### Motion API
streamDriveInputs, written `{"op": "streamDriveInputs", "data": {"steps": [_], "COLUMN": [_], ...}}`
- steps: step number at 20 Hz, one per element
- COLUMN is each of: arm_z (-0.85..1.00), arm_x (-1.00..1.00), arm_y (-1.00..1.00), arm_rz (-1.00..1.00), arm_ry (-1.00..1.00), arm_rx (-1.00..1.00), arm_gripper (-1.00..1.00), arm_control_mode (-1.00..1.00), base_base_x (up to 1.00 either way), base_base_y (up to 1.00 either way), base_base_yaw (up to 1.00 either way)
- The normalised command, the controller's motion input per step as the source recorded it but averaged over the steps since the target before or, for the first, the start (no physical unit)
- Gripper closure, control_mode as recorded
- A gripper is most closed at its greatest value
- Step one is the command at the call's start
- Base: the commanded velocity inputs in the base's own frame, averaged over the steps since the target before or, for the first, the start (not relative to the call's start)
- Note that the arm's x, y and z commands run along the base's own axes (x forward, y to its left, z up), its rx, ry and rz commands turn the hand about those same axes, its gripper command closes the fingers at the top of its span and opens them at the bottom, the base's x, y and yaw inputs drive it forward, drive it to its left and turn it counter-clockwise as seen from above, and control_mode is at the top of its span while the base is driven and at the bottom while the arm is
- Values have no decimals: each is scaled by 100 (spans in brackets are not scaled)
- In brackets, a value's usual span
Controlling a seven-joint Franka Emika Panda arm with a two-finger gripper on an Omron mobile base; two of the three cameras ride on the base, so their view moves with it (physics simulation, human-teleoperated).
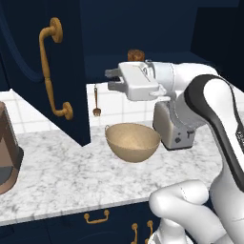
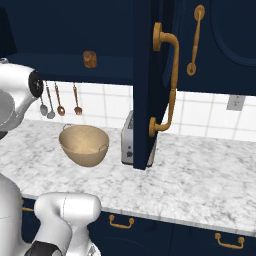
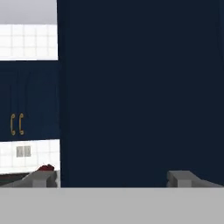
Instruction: Open the cabinet, pick up the bread from the cabinet and place it in the basket. Then move the basket to the dining counter.
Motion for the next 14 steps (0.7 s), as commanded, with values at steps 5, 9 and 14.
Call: {"op": "streamDriveInputs", "data": {"steps": [5, 9, 14], "arm_z": [0, -5, 0], "arm_x": [37, 2, -2], "arm_y": [61, 88, 99], "arm_rz": [17, 12, 4], "arm_ry": [-4, -6, -4], "arm_rx": [0, -4, -7], "arm_gripper": [-100, -100, -100], "arm_control_mode": [-100, -100, -100], "base_base_x": [0, 0, 0], "base_base_y": [0, 0, 0], "base_base_yaw": [0, 0, 0]}}
